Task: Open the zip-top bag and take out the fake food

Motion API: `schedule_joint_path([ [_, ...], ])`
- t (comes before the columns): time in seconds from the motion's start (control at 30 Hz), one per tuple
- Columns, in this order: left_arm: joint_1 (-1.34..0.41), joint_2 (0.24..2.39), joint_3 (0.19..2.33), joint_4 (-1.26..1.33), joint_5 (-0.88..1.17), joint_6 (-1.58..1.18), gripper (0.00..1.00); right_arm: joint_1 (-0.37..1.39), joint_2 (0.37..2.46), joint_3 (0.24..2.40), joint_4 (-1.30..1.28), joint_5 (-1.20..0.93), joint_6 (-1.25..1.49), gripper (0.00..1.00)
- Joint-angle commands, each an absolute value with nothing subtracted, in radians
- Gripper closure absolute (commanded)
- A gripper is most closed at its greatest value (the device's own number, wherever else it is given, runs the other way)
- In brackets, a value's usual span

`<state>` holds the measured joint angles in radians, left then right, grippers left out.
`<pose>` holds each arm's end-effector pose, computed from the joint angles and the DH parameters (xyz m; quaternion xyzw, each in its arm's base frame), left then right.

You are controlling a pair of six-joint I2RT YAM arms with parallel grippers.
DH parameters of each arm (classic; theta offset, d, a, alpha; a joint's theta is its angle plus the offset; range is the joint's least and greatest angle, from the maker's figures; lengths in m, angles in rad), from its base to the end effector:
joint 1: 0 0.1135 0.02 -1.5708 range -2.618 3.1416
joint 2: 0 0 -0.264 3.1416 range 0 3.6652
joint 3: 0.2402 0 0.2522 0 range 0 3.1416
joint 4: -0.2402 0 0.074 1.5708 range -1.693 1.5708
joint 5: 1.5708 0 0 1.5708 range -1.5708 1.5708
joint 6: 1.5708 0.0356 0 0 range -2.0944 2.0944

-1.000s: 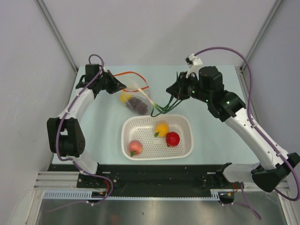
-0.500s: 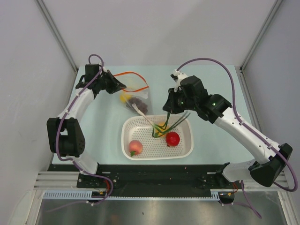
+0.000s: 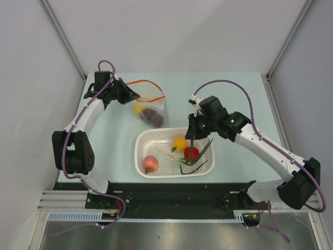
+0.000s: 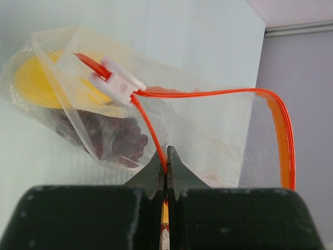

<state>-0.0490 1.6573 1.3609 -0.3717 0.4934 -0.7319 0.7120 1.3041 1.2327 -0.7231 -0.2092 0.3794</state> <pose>0.3760 -0.0353 0.2971 -0.1918 0.8579 -0.3642 0.3075 0.2036 0.1855 0.3329 -0.1913 0.9013 0.2780 0.2716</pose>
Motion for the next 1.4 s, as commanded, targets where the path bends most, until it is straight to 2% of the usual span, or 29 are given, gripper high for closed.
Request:
schedule_joint_path([
  [0.0,-0.041,1.643,1.37,-0.353,0.497,-0.715,1.0,0.686,1.34,1.187,-0.617,-0.343,0.319,1.0],
  [0.27,-0.041,1.641,1.37,-0.357,0.499,-0.715,1.0,0.624,1.466,1.132,-0.568,-0.532,0.295,1.0],
  [0.53,-0.041,1.646,1.376,-0.354,0.502,-0.713,1.0,0.626,1.539,1.111,-0.601,-0.543,0.255,0.86],
  [0.63,-0.041,1.646,1.367,-0.345,0.5,-0.715,1.0,0.623,1.522,1.111,-0.629,-0.502,0.256,0.75],
  [0.67,-0.041,1.647,1.364,-0.341,0.502,-0.716,1.0,0.623,1.514,1.112,-0.635,-0.482,0.256,0.64],
  [0.73,-0.041,1.646,1.358,-0.331,0.508,-0.721,1.0,0.618,1.493,1.114,-0.641,-0.459,0.258,0.53],
  [0.77,-0.041,1.646,1.358,-0.33,0.511,-0.721,1.0,0.612,1.485,1.112,-0.641,-0.448,0.261,0.44],
  [0.9,-0.041,1.641,1.355,-0.327,0.512,-0.715,1.0,0.603,1.437,1.124,-0.618,-0.387,0.259,0.28],
  [1.17,-0.048,1.649,1.351,-0.325,0.531,-0.716,1.0,0.6,1.468,1.311,-0.568,-0.27,0.265,0.21],
  [1.37,-0.061,1.644,1.348,-0.319,0.531,-0.726,1.0,0.601,1.592,1.545,-0.512,-0.235,0.298,0.23],
])
